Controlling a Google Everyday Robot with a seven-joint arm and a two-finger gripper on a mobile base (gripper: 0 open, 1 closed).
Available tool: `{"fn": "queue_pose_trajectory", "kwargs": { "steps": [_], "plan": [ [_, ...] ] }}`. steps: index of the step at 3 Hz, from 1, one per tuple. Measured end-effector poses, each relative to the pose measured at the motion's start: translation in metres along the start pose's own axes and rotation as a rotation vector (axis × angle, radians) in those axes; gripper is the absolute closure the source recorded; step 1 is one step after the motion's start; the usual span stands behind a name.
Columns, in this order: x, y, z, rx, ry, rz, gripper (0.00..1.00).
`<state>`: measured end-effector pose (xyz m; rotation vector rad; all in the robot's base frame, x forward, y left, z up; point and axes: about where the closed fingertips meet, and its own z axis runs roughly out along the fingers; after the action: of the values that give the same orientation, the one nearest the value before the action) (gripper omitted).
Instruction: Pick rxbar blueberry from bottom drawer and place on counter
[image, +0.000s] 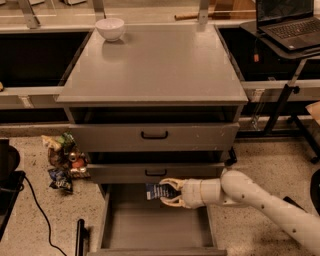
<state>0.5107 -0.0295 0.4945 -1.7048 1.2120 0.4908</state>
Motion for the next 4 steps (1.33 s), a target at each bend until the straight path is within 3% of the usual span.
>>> {"fn": "queue_pose_trajectory", "kwargs": {
  "steps": [1, 2, 3, 4],
  "plan": [
    [-0.027, -0.033, -0.036, 0.01, 0.035, -0.082, 1.0],
    [-0.027, -0.033, -0.036, 0.01, 0.034, -0.083, 1.0],
    [-0.066, -0.06, -0.056, 0.027, 0.01, -0.161, 1.0],
    [-0.123, -0.097, -0.088, 0.041, 0.026, -0.283, 1.0]
  ]
}}
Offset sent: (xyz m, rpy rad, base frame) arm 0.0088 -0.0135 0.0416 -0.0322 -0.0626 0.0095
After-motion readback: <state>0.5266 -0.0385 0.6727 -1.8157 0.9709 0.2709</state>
